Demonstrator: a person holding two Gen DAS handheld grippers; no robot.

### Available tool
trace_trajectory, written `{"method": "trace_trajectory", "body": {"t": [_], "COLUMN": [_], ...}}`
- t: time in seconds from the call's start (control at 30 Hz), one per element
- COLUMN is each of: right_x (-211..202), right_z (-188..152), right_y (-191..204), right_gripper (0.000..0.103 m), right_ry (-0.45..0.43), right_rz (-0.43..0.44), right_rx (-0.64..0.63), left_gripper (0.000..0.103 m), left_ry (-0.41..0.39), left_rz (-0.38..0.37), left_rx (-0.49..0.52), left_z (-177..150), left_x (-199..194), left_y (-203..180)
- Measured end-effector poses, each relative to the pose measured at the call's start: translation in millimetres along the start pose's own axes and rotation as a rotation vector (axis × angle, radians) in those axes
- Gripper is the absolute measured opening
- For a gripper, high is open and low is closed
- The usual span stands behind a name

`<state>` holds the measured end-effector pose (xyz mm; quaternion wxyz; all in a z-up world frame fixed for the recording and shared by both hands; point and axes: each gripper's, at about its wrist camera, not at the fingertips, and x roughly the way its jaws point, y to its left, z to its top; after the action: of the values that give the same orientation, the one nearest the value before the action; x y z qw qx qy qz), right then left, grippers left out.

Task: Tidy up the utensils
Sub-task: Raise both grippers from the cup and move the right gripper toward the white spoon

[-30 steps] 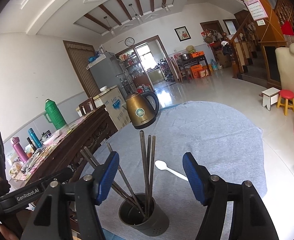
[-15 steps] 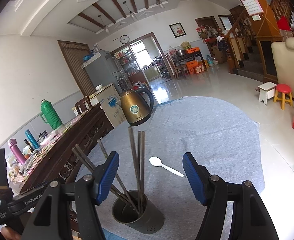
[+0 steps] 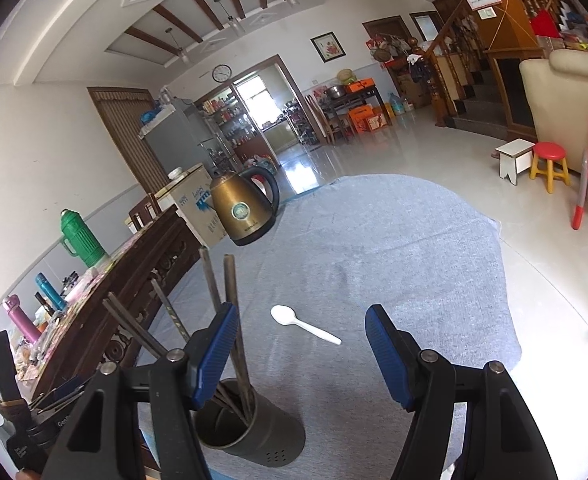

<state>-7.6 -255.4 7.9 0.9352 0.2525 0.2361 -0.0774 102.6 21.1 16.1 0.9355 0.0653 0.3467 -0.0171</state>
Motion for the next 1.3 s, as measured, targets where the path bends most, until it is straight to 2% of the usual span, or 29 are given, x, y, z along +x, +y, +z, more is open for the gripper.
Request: {"method": "trace_trajectory", "body": {"t": [0.33, 0.47, 0.63, 0.83, 1.3], "right_x": [27, 39, 43, 37, 32], "right_z": [-11, -14, -16, -11, 0], "right_y": [-14, -8, 8, 8, -9], "right_gripper": [0.065, 0.065, 0.065, 0.065, 0.065], "right_ry": [0.08, 0.11, 0.122, 0.105, 0.088], "right_rz": [-0.028, -0.085, -0.229, -0.313, -0.334], "right_rx": [0.019, -0.021, -0.137, -0.193, -0.187], "left_gripper": [0.069, 0.069, 0.069, 0.069, 0.069], "left_ry": [0.05, 0.068, 0.087, 0.087, 0.103], "left_rz": [0.023, 0.02, 0.029, 0.038, 0.055], "left_rx": [-0.003, -0.006, 0.001, 0.015, 0.064], "left_z": [-5, -8, -10, -9, -7], "left_x": [26, 33, 40, 39, 43], "left_y": [3, 4, 3, -2, -25]}}
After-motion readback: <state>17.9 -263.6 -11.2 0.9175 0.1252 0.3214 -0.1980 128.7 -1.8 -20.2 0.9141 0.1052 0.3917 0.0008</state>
